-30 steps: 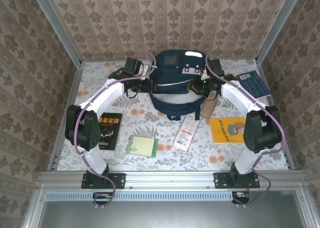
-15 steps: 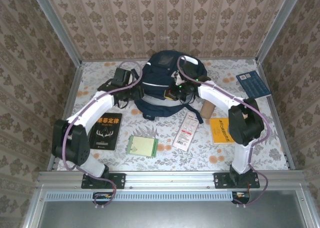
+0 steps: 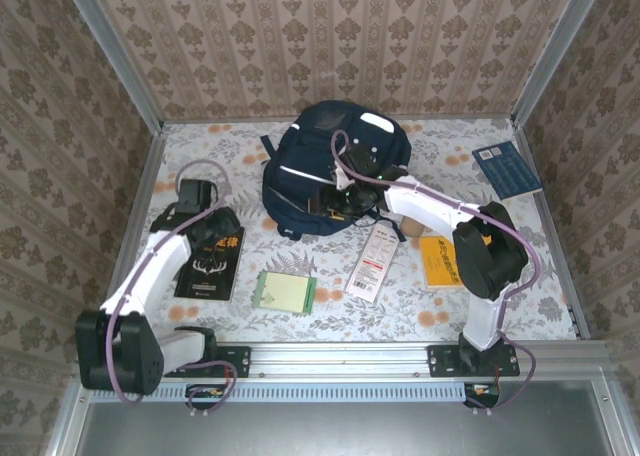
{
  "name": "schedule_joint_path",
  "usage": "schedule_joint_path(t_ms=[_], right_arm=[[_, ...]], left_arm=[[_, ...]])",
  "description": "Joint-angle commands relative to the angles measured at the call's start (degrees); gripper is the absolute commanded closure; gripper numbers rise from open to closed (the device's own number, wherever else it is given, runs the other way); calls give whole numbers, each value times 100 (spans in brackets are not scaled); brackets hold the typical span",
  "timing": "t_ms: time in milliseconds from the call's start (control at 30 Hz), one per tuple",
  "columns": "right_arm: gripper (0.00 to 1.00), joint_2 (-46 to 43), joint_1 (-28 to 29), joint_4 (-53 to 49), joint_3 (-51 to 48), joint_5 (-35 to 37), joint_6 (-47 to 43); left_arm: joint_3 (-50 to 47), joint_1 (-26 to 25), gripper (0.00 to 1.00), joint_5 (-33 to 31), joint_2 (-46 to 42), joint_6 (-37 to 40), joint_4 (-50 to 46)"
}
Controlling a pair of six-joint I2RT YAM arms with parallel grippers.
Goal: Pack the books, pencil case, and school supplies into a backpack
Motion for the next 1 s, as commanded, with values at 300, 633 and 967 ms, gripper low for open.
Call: schedule_joint_path(t_ms=[300, 633, 967], right_arm=[[37, -360, 999, 578, -552, 583, -293], [30, -386, 1352, 555, -354, 1277, -13], [24, -195, 1672, 241, 194, 1921, 428]], left_arm=[[-879, 1027, 42, 81, -535, -211, -453], [-1343, 1383, 42, 622, 282, -239, 127], [-2371, 1140, 43, 2007, 234, -1291, 1391]])
